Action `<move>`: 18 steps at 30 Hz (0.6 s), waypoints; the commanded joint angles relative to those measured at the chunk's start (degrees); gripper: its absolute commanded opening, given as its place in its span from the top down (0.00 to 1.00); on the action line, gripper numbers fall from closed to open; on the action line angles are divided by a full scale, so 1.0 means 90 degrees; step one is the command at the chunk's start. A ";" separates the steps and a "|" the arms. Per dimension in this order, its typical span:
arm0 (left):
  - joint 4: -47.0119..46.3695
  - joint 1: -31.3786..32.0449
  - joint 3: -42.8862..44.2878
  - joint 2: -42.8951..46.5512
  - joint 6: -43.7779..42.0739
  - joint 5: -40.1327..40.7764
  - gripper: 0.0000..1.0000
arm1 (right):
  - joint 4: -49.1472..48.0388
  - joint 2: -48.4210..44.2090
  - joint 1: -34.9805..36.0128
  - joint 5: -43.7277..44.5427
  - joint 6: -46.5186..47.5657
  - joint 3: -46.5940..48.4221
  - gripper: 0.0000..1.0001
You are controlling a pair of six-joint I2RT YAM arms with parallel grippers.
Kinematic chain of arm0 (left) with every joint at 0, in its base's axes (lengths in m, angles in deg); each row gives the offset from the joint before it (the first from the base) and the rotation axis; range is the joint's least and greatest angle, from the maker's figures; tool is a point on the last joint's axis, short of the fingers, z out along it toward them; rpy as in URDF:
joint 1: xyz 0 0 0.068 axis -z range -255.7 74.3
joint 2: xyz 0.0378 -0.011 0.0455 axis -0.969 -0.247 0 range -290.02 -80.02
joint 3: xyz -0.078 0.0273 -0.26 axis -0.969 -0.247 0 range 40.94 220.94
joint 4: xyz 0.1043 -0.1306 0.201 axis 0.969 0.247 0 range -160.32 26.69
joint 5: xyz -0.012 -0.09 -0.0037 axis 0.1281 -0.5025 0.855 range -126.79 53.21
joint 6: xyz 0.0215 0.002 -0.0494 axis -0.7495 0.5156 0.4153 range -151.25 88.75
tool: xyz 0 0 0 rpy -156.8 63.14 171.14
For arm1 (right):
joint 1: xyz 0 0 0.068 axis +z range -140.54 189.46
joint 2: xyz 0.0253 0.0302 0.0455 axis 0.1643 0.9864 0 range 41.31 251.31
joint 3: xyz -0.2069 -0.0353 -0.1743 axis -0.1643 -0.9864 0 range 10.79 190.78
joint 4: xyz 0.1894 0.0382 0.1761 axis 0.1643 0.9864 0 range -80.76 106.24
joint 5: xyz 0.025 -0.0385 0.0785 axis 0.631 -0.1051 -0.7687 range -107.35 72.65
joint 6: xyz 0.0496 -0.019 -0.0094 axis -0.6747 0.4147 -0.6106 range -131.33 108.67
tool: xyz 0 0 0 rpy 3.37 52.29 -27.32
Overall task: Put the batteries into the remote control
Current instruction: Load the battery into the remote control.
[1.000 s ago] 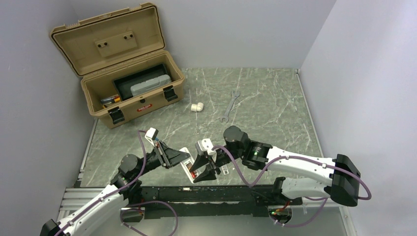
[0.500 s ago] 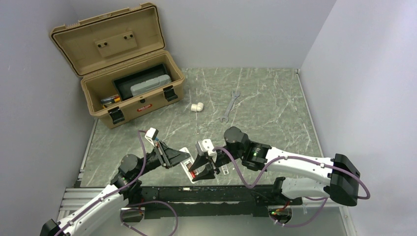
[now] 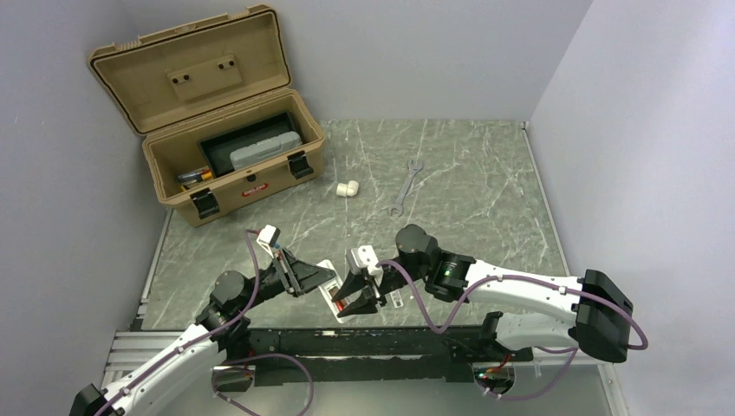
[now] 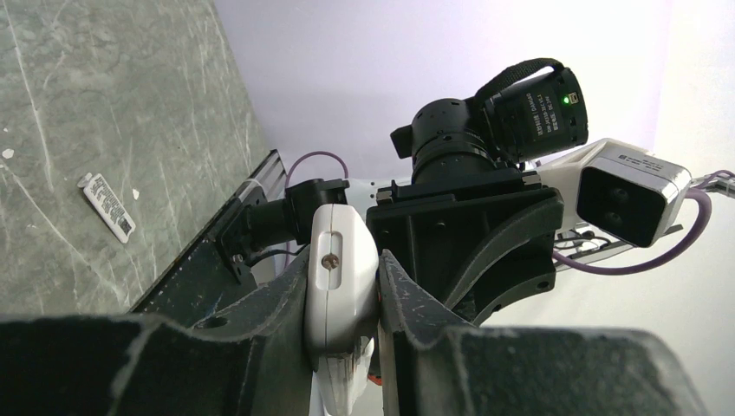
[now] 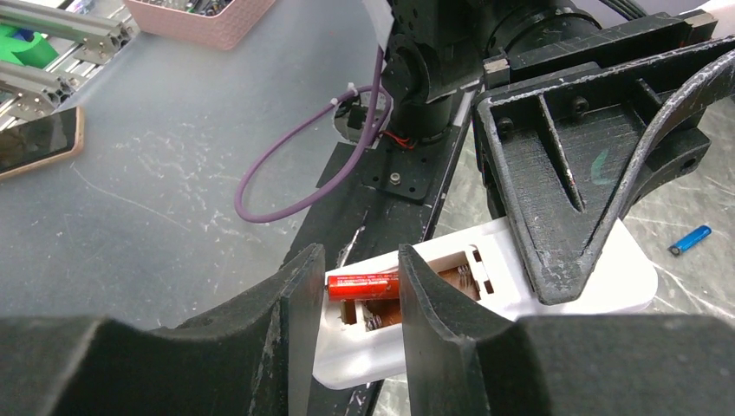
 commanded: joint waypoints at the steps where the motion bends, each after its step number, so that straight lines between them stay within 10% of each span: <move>1: -0.0753 0.0004 -0.0180 0.0027 0.0106 -0.0048 1.00 | -0.0173 0.0128 -0.0071 -0.0084 0.0045 -0.0146 0.61; 18: -0.1008 0.0002 -0.0192 -0.0060 0.0145 -0.0126 1.00 | -0.0425 0.0500 -0.0302 -0.0274 0.0041 -0.0117 0.62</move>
